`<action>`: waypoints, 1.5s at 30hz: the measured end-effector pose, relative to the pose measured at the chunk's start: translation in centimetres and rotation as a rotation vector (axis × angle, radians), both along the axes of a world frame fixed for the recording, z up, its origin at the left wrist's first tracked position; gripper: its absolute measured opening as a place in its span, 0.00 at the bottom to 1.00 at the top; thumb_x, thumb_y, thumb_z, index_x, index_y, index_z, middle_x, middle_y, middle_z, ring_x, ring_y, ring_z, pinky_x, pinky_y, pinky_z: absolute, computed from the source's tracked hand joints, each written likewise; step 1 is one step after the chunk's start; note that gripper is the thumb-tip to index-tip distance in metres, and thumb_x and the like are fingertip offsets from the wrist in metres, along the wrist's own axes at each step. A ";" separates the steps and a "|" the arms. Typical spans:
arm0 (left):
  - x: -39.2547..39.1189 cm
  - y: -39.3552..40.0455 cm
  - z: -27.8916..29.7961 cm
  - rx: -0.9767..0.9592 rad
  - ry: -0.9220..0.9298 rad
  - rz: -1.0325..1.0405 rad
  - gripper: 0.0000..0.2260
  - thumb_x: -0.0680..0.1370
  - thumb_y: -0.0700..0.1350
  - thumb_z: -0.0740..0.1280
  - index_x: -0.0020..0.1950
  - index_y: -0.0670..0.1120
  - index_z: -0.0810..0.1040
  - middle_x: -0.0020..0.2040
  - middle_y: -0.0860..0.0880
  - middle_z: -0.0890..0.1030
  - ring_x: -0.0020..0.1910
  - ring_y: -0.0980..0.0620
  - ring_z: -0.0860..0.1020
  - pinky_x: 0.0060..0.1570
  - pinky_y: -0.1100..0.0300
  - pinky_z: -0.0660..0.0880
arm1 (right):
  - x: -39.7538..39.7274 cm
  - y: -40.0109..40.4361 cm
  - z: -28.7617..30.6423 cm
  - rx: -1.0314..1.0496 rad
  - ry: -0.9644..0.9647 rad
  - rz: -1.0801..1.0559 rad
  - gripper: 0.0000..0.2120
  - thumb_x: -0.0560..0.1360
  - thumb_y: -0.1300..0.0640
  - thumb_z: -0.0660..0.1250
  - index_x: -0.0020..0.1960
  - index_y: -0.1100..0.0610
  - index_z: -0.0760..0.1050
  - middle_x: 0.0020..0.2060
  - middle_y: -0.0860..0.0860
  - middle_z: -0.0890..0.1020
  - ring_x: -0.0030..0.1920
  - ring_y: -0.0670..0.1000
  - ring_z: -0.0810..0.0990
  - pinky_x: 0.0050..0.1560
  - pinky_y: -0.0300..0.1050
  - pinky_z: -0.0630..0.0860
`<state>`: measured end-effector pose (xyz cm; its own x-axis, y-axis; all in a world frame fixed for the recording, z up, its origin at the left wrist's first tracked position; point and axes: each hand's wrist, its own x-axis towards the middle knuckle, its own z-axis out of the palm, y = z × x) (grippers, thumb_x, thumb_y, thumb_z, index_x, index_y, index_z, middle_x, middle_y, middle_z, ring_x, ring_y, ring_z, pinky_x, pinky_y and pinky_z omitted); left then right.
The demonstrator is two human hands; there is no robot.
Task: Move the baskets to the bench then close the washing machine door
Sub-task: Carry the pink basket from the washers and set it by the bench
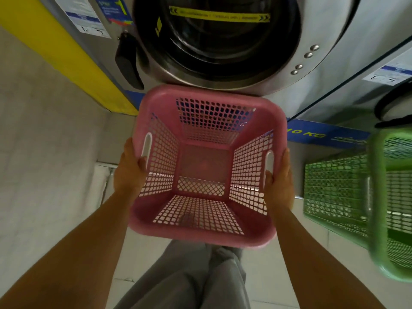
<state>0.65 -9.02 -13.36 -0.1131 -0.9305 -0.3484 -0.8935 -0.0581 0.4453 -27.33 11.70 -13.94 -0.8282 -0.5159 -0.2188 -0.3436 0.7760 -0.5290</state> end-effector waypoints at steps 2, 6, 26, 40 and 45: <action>0.2 0.8 0.5 0.001 -0.003 0.025 0.26 0.80 0.45 0.60 0.76 0.51 0.54 0.66 0.39 0.74 0.58 0.32 0.76 0.55 0.39 0.73 | 0.2 0.3 0.3 0.006 -0.014 0.019 0.37 0.77 0.60 0.62 0.78 0.45 0.46 0.73 0.56 0.66 0.65 0.63 0.73 0.56 0.57 0.74; 1.5 3.3 1.5 0.011 0.013 0.095 0.24 0.79 0.47 0.59 0.74 0.54 0.56 0.65 0.44 0.76 0.57 0.36 0.78 0.57 0.40 0.73 | 0.9 1.8 1.1 -0.006 -0.022 0.060 0.37 0.76 0.60 0.61 0.78 0.44 0.45 0.73 0.56 0.66 0.64 0.63 0.74 0.56 0.58 0.74; 16.9 30.1 3.6 -0.063 0.005 0.655 0.21 0.79 0.44 0.61 0.71 0.49 0.62 0.60 0.41 0.77 0.54 0.35 0.77 0.46 0.47 0.70 | 11.1 11.0 4.9 0.034 -0.022 0.633 0.34 0.80 0.56 0.60 0.79 0.47 0.45 0.76 0.54 0.63 0.64 0.62 0.75 0.58 0.56 0.74; 32.3 40.9 -3.6 -0.003 0.082 1.020 0.20 0.75 0.40 0.64 0.66 0.52 0.69 0.53 0.45 0.80 0.46 0.44 0.77 0.44 0.50 0.74 | 27.5 15.8 -3.1 0.107 -0.040 0.797 0.29 0.82 0.49 0.56 0.79 0.49 0.48 0.75 0.52 0.65 0.67 0.60 0.74 0.62 0.58 0.73; 35.7 42.8 -7.3 0.017 0.093 1.034 0.20 0.76 0.41 0.64 0.67 0.52 0.69 0.52 0.48 0.79 0.45 0.46 0.77 0.43 0.52 0.74 | 30.6 16.9 -7.2 0.148 -0.018 0.822 0.30 0.81 0.50 0.57 0.79 0.50 0.48 0.73 0.53 0.67 0.60 0.60 0.79 0.54 0.53 0.77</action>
<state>36.33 33.83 -20.63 0.7106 -0.5836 -0.3930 -0.3658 -0.7836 0.5021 3.26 28.57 -21.15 -0.1965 -0.9192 -0.3412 -0.8230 0.3438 -0.4522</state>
